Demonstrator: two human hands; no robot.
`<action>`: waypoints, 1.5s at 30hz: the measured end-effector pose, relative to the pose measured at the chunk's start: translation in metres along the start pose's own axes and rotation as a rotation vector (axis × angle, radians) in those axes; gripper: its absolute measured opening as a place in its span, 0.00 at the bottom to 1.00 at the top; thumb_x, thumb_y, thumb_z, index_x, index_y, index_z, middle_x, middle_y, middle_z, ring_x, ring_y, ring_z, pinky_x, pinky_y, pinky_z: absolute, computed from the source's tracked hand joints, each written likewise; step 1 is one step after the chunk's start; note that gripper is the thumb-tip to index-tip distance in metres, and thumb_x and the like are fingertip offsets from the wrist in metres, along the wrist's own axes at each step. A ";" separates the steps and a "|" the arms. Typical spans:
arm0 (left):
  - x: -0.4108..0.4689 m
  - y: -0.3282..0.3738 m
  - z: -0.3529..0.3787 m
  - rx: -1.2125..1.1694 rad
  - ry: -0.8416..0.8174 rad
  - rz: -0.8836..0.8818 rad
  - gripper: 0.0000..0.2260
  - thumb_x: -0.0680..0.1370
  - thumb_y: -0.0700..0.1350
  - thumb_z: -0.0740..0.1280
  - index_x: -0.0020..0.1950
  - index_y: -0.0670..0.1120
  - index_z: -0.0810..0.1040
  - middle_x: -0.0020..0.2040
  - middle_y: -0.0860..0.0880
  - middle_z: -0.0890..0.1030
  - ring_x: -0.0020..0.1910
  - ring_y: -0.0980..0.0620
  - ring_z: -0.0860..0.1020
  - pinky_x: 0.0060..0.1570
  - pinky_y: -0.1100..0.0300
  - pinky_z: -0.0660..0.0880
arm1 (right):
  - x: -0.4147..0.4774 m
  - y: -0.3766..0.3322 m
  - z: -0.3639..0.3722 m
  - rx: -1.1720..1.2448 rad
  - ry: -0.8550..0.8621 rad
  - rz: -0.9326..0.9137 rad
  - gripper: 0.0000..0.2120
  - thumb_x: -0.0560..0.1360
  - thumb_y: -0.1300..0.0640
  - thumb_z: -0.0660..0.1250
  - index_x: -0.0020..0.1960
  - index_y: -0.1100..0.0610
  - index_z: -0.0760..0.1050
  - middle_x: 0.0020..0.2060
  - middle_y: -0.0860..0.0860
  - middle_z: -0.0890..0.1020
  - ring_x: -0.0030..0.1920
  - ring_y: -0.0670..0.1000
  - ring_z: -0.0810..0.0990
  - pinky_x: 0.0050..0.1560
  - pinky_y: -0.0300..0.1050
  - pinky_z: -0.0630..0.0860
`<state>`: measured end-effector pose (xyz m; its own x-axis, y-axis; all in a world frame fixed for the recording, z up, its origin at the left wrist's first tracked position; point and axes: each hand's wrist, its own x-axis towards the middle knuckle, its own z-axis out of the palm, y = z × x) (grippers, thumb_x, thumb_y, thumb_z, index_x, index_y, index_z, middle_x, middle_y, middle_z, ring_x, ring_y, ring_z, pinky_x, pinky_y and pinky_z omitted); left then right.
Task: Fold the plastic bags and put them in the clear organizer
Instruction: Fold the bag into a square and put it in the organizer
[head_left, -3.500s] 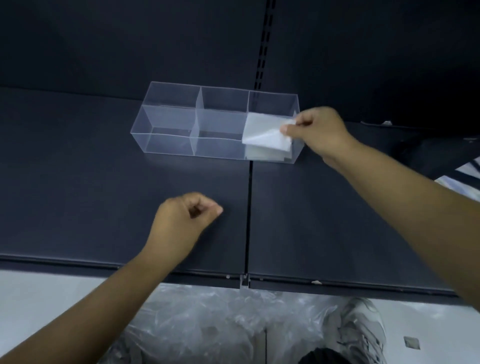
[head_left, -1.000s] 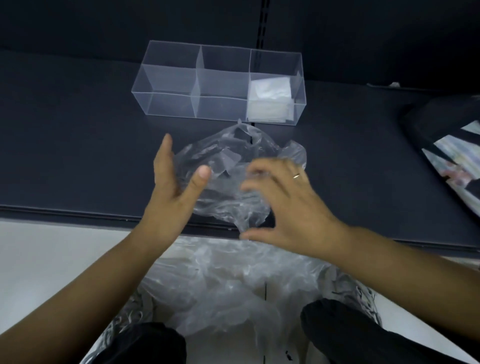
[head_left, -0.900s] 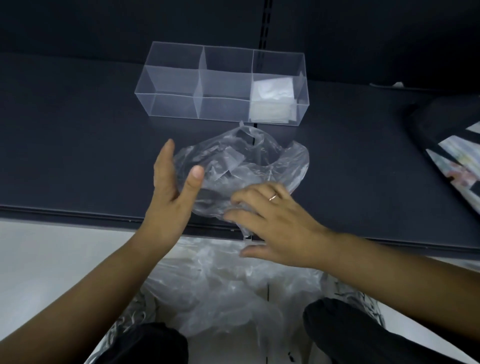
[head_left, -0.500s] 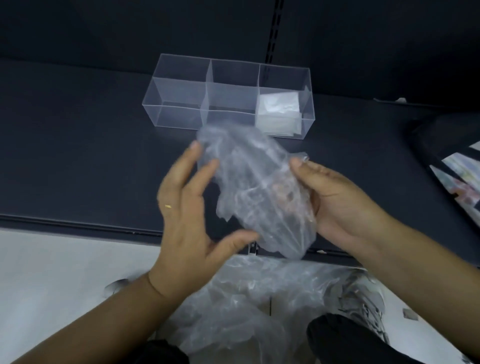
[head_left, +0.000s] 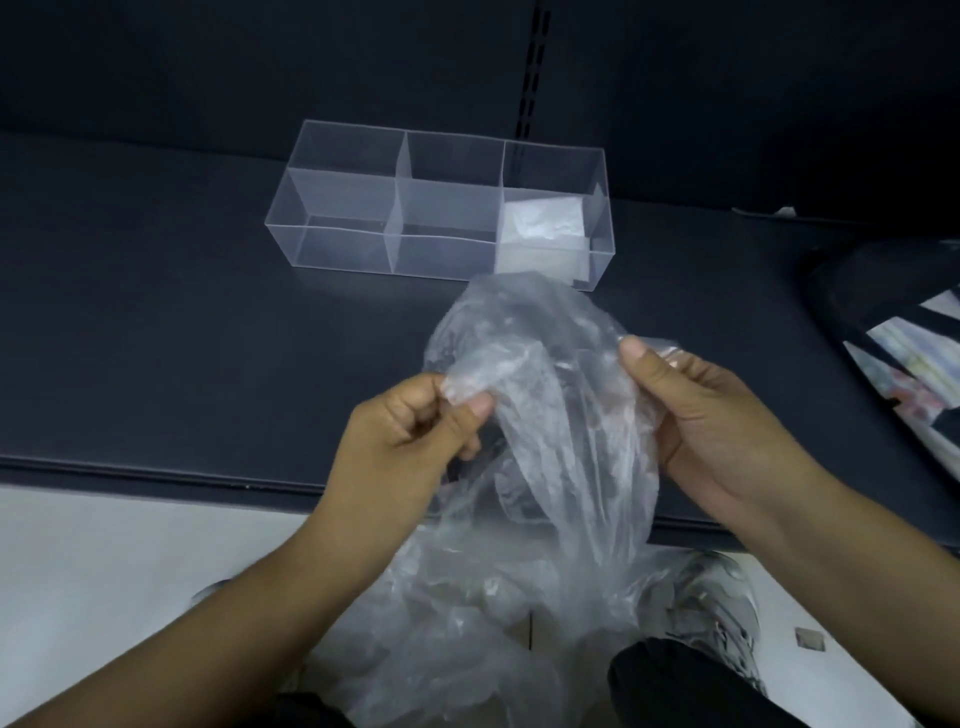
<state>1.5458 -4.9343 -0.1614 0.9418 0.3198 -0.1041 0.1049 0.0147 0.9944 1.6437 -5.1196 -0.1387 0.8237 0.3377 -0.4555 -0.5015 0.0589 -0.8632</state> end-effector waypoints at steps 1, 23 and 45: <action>0.002 -0.001 -0.004 -0.001 0.022 0.001 0.09 0.72 0.51 0.68 0.35 0.49 0.79 0.30 0.50 0.77 0.31 0.56 0.75 0.36 0.67 0.73 | 0.001 -0.001 -0.006 -0.048 0.051 -0.033 0.11 0.65 0.47 0.71 0.33 0.54 0.77 0.35 0.59 0.79 0.34 0.54 0.79 0.36 0.43 0.77; 0.036 -0.017 -0.020 -0.189 -0.015 -0.152 0.17 0.67 0.44 0.73 0.55 0.54 0.83 0.52 0.47 0.84 0.51 0.49 0.83 0.47 0.62 0.78 | 0.008 0.027 -0.046 -0.581 -0.238 -0.140 0.33 0.65 0.64 0.78 0.59 0.39 0.70 0.61 0.41 0.75 0.50 0.50 0.84 0.53 0.46 0.79; 0.005 0.013 -0.013 -0.064 0.203 -0.184 0.17 0.75 0.50 0.67 0.34 0.38 0.76 0.26 0.50 0.77 0.25 0.60 0.76 0.25 0.72 0.71 | 0.010 0.000 -0.028 -0.381 0.196 -0.448 0.08 0.79 0.54 0.64 0.43 0.55 0.77 0.35 0.56 0.81 0.34 0.50 0.77 0.37 0.43 0.77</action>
<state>1.5480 -4.9199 -0.1490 0.8246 0.4897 -0.2834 0.2418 0.1480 0.9590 1.6587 -5.1424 -0.1493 0.9838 0.1765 -0.0313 0.0041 -0.1969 -0.9804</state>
